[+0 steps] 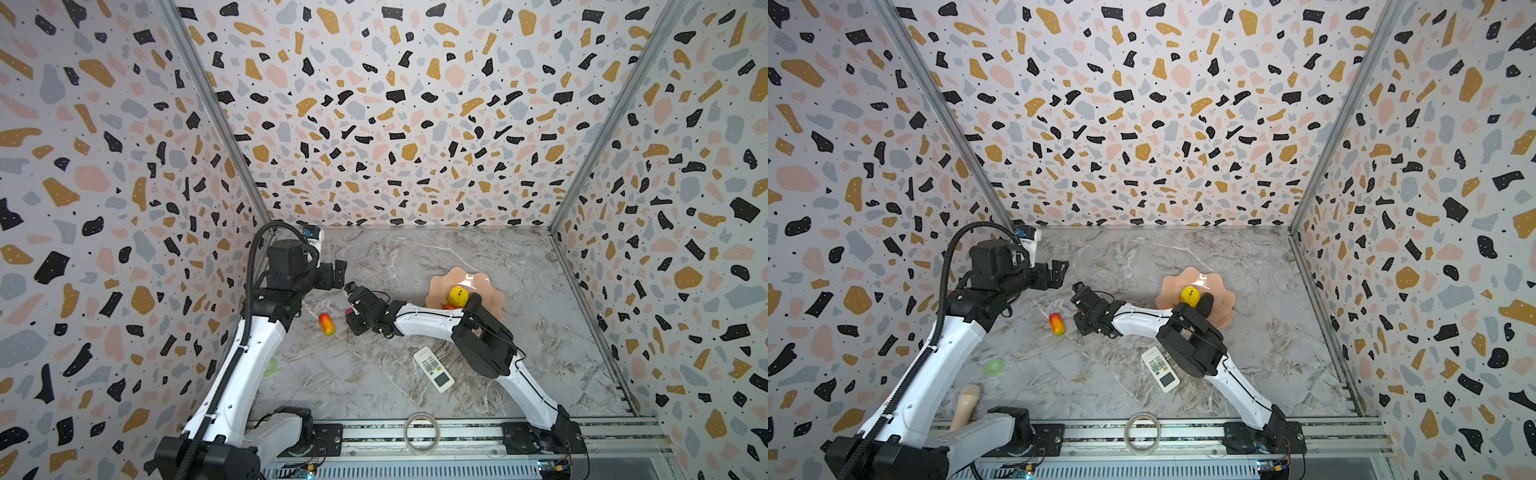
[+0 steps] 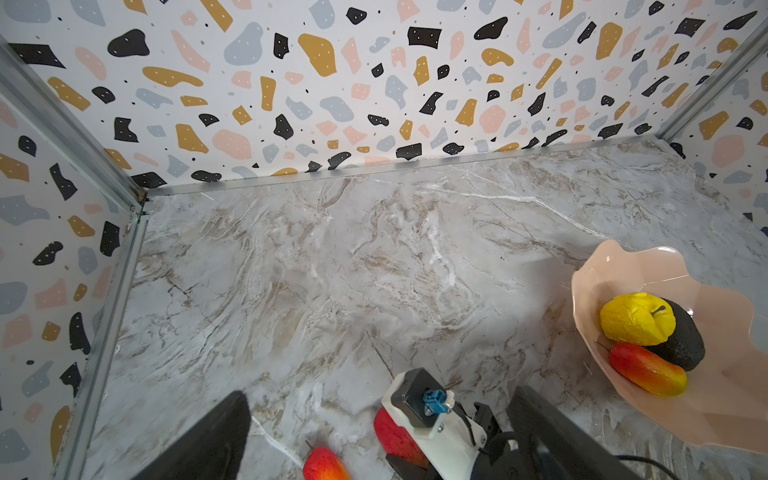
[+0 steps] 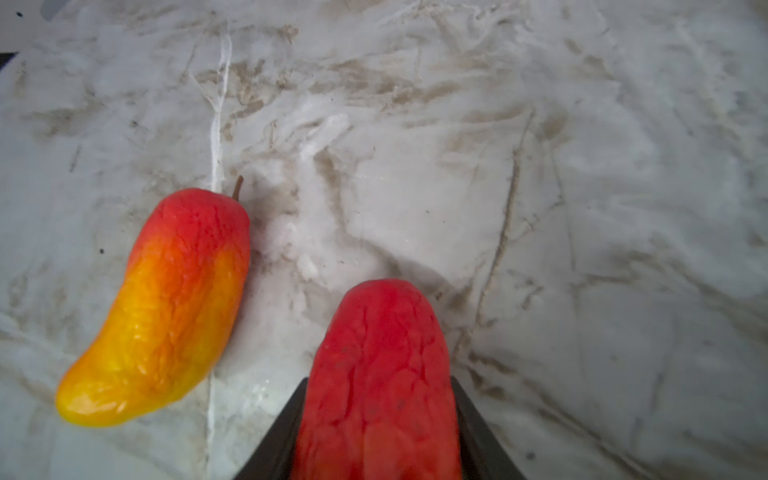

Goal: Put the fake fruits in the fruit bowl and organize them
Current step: 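Carry the strawberry with the right gripper into the bowl and release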

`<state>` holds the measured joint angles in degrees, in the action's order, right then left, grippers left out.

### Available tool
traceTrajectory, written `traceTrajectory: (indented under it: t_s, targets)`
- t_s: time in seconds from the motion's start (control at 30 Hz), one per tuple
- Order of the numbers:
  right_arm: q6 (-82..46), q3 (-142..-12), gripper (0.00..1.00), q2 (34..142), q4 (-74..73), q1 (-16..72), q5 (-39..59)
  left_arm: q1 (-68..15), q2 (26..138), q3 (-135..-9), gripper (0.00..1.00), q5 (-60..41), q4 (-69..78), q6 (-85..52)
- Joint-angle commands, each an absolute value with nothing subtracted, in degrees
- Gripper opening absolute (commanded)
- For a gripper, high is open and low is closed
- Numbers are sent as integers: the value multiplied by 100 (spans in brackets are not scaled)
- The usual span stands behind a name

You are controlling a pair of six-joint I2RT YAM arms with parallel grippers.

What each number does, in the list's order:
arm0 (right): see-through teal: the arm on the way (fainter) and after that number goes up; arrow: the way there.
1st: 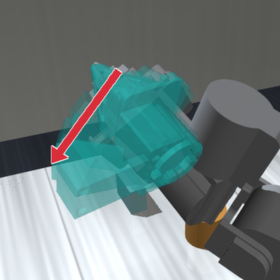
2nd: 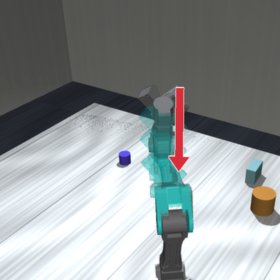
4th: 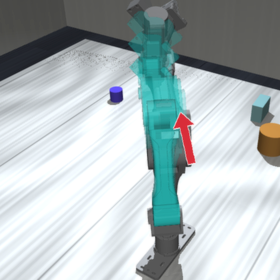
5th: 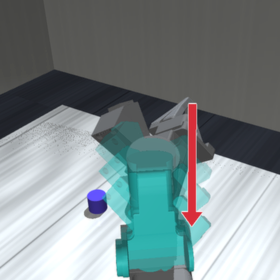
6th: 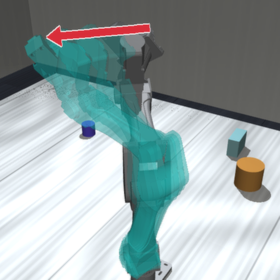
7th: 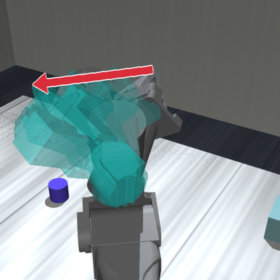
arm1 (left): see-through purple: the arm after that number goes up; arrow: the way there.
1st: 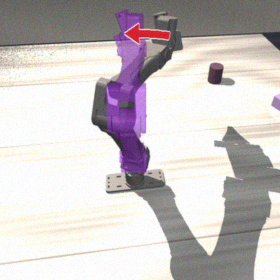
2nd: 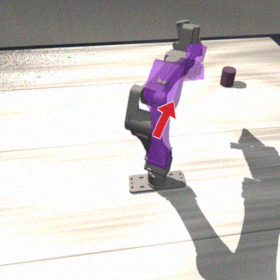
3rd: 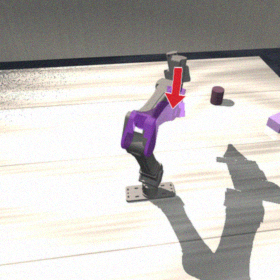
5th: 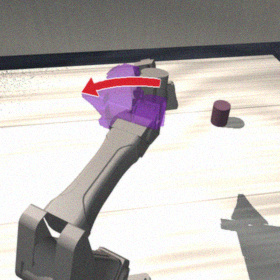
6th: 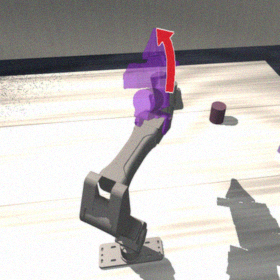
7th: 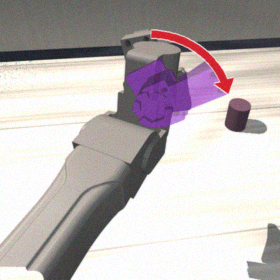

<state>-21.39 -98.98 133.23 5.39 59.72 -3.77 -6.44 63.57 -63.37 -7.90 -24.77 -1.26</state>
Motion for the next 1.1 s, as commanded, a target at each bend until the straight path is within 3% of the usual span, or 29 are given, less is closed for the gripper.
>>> traceTrajectory:
  t_s: [0.0,0.2,0.37,0.5,0.63,0.73,1.07]
  targets:
    - [-1409,-9275,45,12378,217,5892,-423,-606,6293,-6298,100,-794,-2265,-114]
    - [191,-7478,37,10324,-307,5339,223,-606,6326,-6297,100,-839,-2234,-131]
    - [457,-7000,34,8821,864,4220,652,-606,6424,-6305,100,-844,-2252,-128]
    - [573,-6762,32,7944,1717,3541,227,-606,6484,-6308,100,-860,-2242,-123]
    - [-268,-6883,30,7647,2697,2827,-696,-606,6535,-6308,100,-888,-2244,-128]
    - [-853,-6801,28,7609,3205,2413,-521,-606,6548,-6306,100,-899,-2242,-131]
    - [-1502,-5770,27,7523,3330,2329,-629,-606,6516,-6300,100,-901,-2228,-136]
